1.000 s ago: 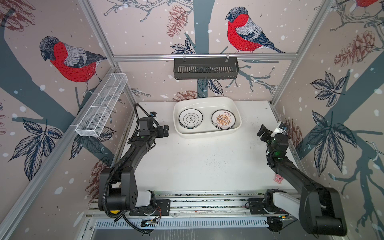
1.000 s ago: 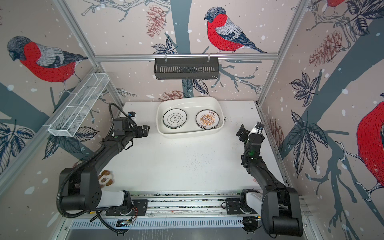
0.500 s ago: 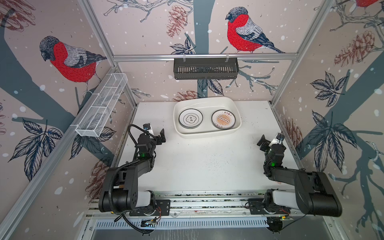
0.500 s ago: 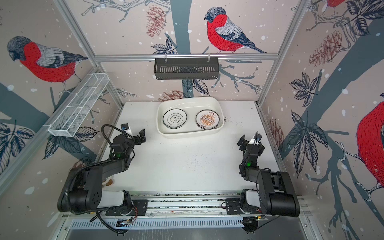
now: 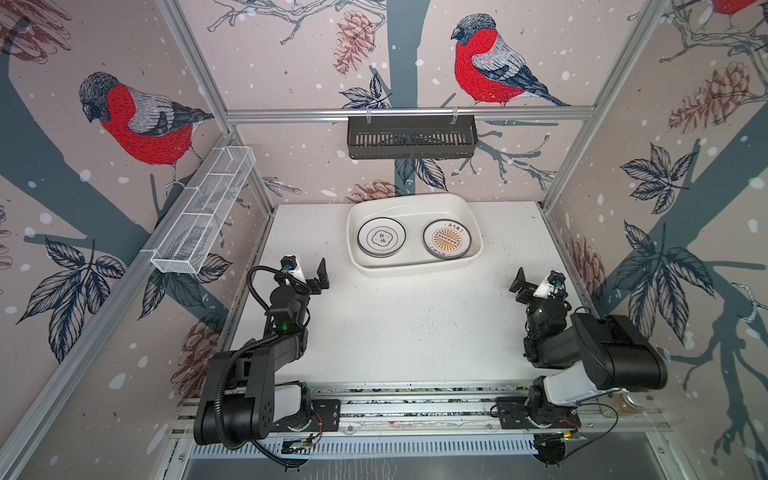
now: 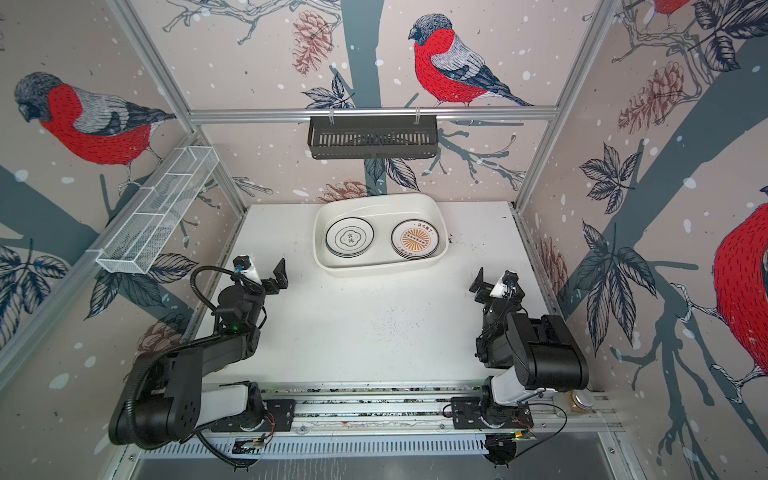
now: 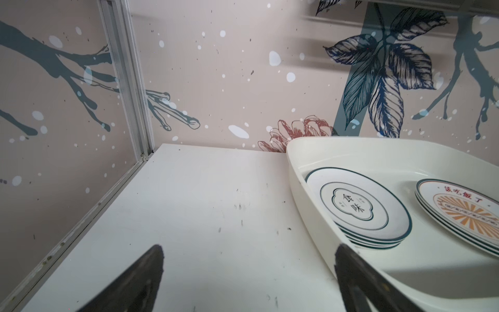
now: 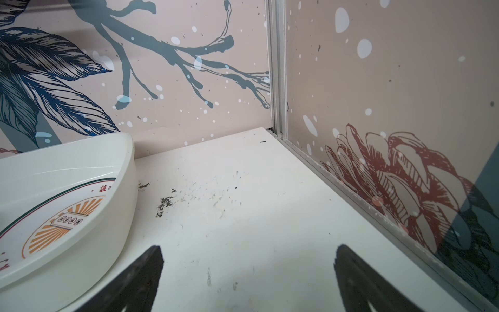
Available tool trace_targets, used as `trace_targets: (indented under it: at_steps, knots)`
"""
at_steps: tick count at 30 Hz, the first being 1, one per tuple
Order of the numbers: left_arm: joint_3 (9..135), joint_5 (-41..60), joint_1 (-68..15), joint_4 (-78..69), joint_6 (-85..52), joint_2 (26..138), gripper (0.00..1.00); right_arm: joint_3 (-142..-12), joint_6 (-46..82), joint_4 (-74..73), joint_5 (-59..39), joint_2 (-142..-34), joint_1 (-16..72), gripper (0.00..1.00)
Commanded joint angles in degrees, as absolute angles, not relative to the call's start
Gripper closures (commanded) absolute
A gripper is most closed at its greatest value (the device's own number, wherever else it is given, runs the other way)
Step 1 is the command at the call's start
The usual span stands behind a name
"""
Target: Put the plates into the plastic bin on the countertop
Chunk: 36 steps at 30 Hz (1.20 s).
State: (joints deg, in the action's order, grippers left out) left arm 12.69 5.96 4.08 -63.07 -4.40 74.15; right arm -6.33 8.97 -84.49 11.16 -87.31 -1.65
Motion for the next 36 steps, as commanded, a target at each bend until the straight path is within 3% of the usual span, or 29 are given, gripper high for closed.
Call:
trace_targets:
  at_steps: [1, 4, 7, 10, 19, 36]
  knots:
    - [9.6, 6.0, 4.3, -69.0, -3.0, 77.2, 0.01, -9.6, 7.0, -78.7, 8.3, -87.5, -1.2, 0.00]
    - [4.4, 5.6, 4.3, -89.3, -3.7, 85.7, 0.01, -9.7, 6.8, -78.7, 8.5, -87.6, -1.0, 0.00]
    - [3.0, 6.9, 4.6, -98.0, -3.9, 91.9, 0.02, -9.8, 6.7, -78.7, 8.6, -87.6, -1.0, 0.00]
    - [5.3, 7.5, 4.4, -87.6, -2.6, 87.9, 0.01, -9.8, 6.6, -78.7, 8.8, -87.6, -0.8, 0.00]
    - [10.7, 6.7, 4.0, -79.3, -2.3, 89.1, 0.01, -10.8, 5.2, -77.1, 10.5, -87.9, 0.6, 0.00]
    - [11.4, 6.1, 3.6, -78.5, -1.8, 89.2, 0.01, -11.0, 4.6, -76.7, 11.3, -87.9, 1.3, 0.00]
